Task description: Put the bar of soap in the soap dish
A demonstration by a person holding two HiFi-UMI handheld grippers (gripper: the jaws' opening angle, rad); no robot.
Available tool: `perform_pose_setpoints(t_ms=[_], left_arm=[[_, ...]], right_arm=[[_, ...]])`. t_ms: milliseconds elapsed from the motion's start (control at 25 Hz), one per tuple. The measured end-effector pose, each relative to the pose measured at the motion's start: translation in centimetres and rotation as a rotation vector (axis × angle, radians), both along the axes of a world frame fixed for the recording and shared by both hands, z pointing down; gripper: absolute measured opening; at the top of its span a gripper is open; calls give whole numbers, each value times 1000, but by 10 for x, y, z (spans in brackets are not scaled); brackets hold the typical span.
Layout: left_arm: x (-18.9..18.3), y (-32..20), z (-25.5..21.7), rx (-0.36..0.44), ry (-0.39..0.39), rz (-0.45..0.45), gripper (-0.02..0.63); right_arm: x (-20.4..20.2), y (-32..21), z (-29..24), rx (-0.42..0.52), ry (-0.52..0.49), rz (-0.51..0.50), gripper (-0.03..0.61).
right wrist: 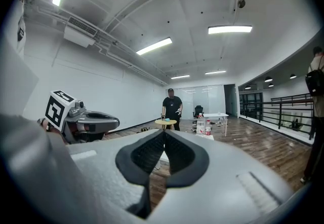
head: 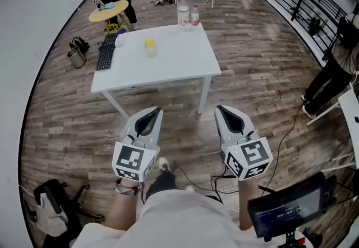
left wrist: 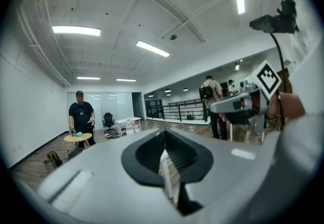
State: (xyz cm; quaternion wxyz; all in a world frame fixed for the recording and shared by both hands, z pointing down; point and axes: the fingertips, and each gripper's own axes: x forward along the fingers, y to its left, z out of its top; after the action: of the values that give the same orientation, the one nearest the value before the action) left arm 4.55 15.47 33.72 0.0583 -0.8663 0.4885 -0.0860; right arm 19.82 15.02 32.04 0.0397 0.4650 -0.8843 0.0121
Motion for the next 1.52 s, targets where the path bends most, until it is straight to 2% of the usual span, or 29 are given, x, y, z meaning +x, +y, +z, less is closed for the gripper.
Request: perform_pose_setpoints(t_ms=[440,1000,1520], left_arm=[[-8,18,-16,17,-16,-47,8],[-49,40,-27,31,2,-78,8],[-65,51,-38,56,15,-74,8]], right_arm=[[2,13,-15,18,-26,-20,3],[-33,32,-26,28,-24,-39,3],[-62,45,-43,75,8,-69,3]])
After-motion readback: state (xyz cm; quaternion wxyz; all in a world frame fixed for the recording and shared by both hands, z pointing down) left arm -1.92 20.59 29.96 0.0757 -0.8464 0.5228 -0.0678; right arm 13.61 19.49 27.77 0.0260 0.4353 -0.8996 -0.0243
